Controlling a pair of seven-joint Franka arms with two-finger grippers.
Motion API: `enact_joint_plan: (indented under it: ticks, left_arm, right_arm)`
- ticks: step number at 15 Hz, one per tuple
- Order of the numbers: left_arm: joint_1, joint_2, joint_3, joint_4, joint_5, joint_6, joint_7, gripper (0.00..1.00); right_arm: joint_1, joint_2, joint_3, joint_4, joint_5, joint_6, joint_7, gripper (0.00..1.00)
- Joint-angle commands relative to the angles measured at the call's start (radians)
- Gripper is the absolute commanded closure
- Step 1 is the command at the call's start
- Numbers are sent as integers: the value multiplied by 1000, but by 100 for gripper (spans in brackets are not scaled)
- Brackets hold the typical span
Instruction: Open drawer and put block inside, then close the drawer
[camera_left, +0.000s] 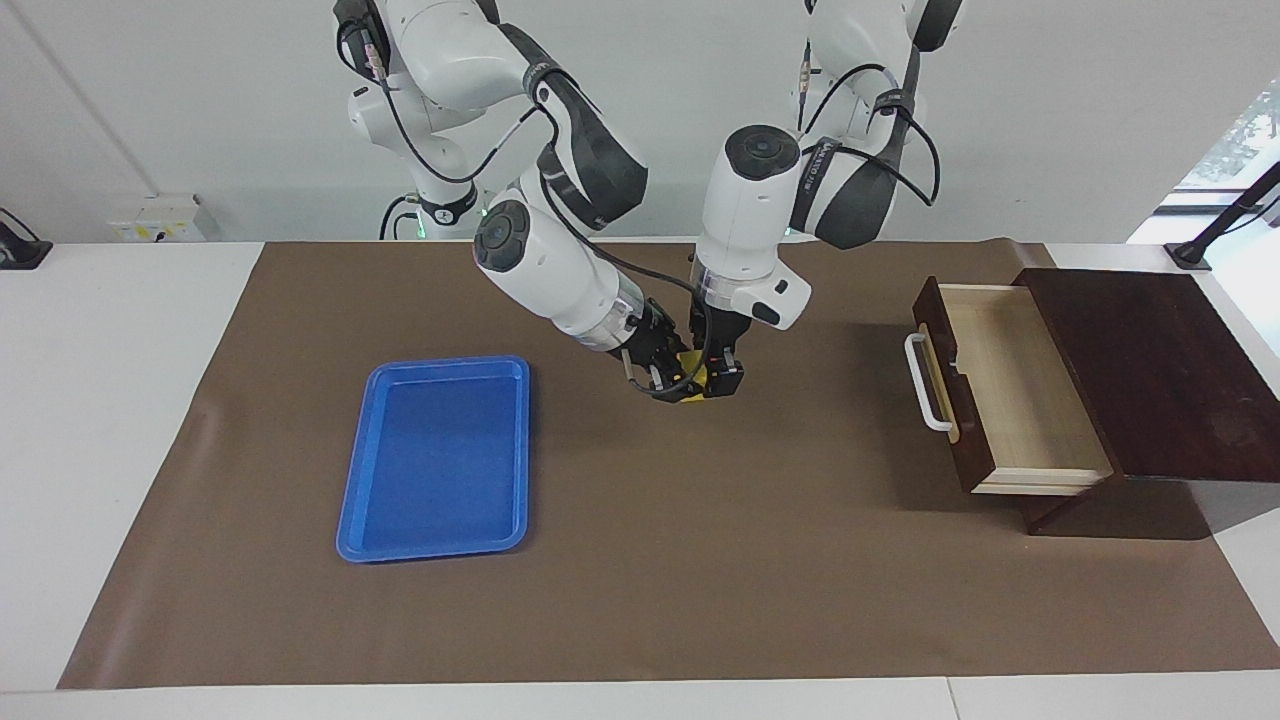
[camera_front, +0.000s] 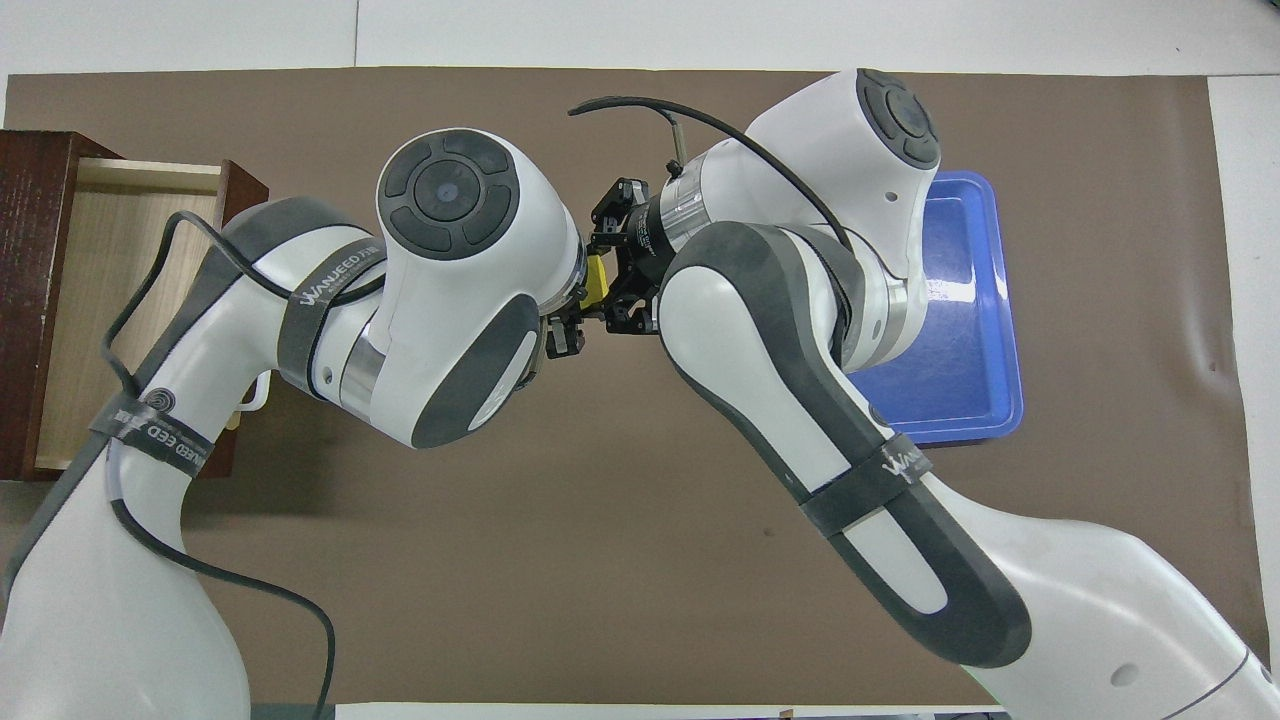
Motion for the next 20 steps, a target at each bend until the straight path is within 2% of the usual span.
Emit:
enact_joint_plan:
  ticks: [1,3,5,7,10,14,16,18,20]
  left_arm:
    - [-12,-20,15,-20,3,-9,-19,100]
    - [-12,-21,15,-15,4,-23,-16,100]
    - [-4,-23,18,18,27,-90,-5,100]
    - [49,-44,18,55,38,-168,49,100]
    - [203,-159,20,54,21,-269,234,100]
    - [390,-194,21,45,15,-366,515,100]
    - [490,-207,20,7,15,-344,660,100]
    - [583,-252,18,-94,14,-264,796,100]
    - [620,-309,19,-228,14,-166,817,100]
  right_arm:
    - [-22,-20,3,-6,-8,10,31,0]
    - [-28,-22,3,-6,-7,8,31,0]
    - [-33,-23,3,-6,-5,7,29,0]
    - [-43,-25,2,-6,-6,7,29,0]
    - [-105,-46,2,-7,-14,-8,11,0]
    - [-198,-68,2,-10,-57,-106,-211,0]
    - [-238,-80,2,-10,-91,-157,-329,0]
    - [-275,-94,2,-12,-129,-218,-463,0]
    - [-310,-109,2,-10,-184,-274,-611,0]
